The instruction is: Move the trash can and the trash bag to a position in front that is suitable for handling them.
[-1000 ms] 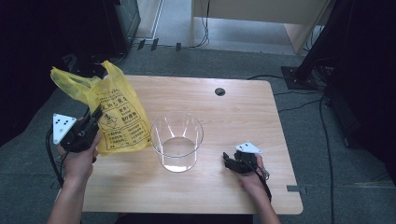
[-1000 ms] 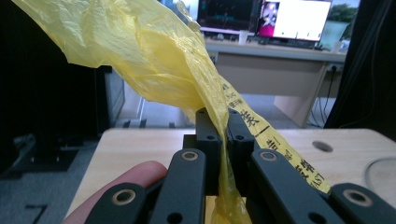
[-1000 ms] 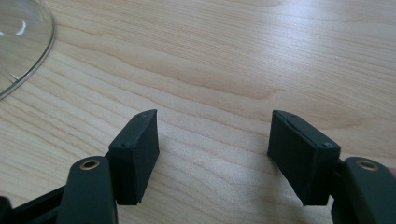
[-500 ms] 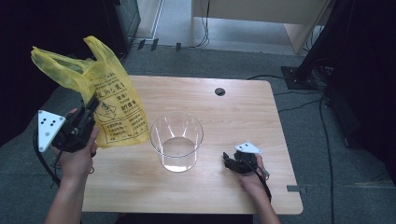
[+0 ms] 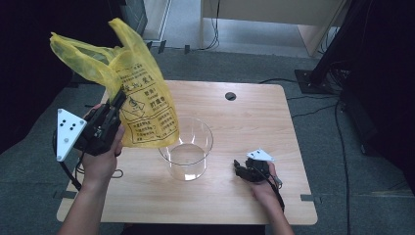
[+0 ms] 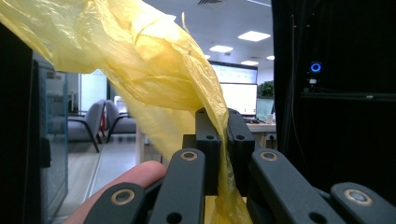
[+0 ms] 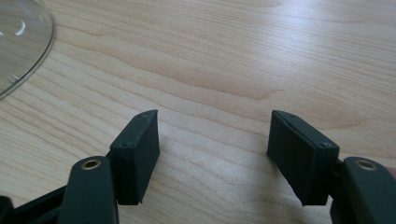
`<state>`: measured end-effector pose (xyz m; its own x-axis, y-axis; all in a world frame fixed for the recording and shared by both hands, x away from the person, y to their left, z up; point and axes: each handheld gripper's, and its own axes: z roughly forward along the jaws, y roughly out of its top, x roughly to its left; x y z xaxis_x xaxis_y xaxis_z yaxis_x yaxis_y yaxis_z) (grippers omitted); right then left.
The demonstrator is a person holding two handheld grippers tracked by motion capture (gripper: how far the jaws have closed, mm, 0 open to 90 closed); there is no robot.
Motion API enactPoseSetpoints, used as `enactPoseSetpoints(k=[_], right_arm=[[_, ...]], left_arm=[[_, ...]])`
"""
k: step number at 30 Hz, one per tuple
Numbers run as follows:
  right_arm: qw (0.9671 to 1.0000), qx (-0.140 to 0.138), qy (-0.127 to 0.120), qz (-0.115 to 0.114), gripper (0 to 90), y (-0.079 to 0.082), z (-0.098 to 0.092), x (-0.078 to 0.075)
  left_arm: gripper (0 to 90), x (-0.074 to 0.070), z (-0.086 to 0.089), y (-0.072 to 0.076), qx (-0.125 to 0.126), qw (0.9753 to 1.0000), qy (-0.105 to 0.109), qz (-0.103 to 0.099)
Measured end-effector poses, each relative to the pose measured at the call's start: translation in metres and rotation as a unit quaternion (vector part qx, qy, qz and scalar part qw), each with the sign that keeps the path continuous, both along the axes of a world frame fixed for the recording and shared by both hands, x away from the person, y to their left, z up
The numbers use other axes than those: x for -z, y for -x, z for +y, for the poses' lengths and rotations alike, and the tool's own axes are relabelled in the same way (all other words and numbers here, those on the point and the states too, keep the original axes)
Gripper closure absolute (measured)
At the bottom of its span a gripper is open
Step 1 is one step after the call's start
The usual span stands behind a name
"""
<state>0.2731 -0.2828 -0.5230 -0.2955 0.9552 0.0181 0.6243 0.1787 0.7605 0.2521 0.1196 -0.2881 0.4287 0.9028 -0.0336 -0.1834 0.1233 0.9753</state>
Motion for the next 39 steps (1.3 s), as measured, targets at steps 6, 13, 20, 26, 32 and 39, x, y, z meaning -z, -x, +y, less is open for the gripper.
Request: enactPoseSetpoints(k=[6,13,20,26,32,39], right_arm=[[0.9998,0.004,0.004,-0.020,36.2,0.003,0.001,-0.001],[0.9969,0.015,-0.043,-0.064,39.4,0.002,-0.002,-0.026],[0.9889,-0.014,-0.082,-0.123,39.2,0.000,0.022,-0.077],[0.9817,-0.039,-0.112,-0.149,39.3,-0.010,0.041,-0.110],[0.9780,-0.075,-0.126,-0.148,37.7,-0.021,0.061,-0.127],[0.9733,-0.109,-0.150,-0.135,30.3,-0.035,0.078,-0.135]], left_arm=[[86.6,0.017,-0.014,-0.007,0.009,0.9998,-0.019,0.007],[86.7,0.051,-0.033,-0.024,0.026,0.9988,-0.034,0.023],[86.7,0.071,-0.046,-0.034,0.042,0.9979,-0.037,0.034],[86.8,0.079,-0.051,-0.038,0.052,0.9973,-0.035,0.039],[87.1,0.085,-0.053,-0.042,0.060,0.9967,-0.033,0.044],[87.2,0.087,-0.054,-0.044,0.067,0.9964,-0.033,0.039]])
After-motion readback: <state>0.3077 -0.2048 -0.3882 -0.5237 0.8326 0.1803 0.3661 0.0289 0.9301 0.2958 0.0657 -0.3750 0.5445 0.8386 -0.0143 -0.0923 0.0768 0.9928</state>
